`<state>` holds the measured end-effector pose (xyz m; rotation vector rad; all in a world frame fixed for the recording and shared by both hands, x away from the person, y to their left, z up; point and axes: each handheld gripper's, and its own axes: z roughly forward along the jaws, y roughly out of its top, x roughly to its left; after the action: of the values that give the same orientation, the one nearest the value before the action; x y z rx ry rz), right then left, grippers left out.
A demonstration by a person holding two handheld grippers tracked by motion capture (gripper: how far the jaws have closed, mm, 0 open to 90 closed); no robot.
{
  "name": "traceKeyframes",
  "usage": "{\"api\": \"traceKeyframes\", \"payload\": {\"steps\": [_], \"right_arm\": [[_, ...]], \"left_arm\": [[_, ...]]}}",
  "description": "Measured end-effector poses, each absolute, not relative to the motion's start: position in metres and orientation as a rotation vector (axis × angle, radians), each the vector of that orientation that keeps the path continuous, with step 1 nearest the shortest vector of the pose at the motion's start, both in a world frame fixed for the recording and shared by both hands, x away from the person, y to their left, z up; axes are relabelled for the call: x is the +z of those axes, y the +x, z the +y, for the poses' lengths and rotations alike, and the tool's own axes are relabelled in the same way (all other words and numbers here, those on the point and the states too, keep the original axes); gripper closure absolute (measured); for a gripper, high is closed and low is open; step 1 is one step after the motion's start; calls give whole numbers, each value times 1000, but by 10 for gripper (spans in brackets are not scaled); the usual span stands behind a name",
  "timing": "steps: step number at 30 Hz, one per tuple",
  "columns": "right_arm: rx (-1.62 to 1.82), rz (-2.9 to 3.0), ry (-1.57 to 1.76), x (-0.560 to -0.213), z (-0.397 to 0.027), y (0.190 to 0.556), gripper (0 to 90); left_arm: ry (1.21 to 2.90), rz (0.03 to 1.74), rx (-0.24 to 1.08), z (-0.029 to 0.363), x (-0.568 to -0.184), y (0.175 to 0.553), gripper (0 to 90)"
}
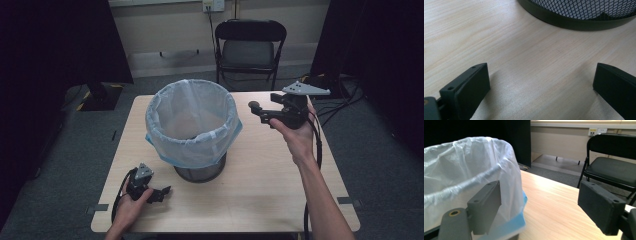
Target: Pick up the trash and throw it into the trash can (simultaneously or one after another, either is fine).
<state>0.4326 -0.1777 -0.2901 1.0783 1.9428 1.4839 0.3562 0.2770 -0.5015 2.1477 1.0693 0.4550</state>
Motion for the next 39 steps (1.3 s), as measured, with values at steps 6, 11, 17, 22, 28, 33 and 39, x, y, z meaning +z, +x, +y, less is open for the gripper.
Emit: {"api": "traceKeyframes", "payload": {"steps": [6,11,17,22,28,33,39], "right_arm": [[1451,1937,1130,-304,-192,428,178],[1425,1935,1167,-312,-203,425,173],[1408,1944,1204,-324,-212,421,185],[1379,1958,1235,-335,-217,418,175],[1325,1970,1275,-354,-220,413,158],[1296,1994,1304,-374,-222,409,158],[1267,2007,1355,-395,-229,404,158]], "left_arm": [[2145,1071,455,277,-502,356,3],[2145,1071,455,277,-502,356,3],[2144,1072,456,277,-502,356,3],[2147,1071,456,277,-502,356,4],[2144,1071,456,277,-502,356,3],[2145,1071,456,277,-502,356,3],[2147,1073,458,277,-502,356,3]]}}
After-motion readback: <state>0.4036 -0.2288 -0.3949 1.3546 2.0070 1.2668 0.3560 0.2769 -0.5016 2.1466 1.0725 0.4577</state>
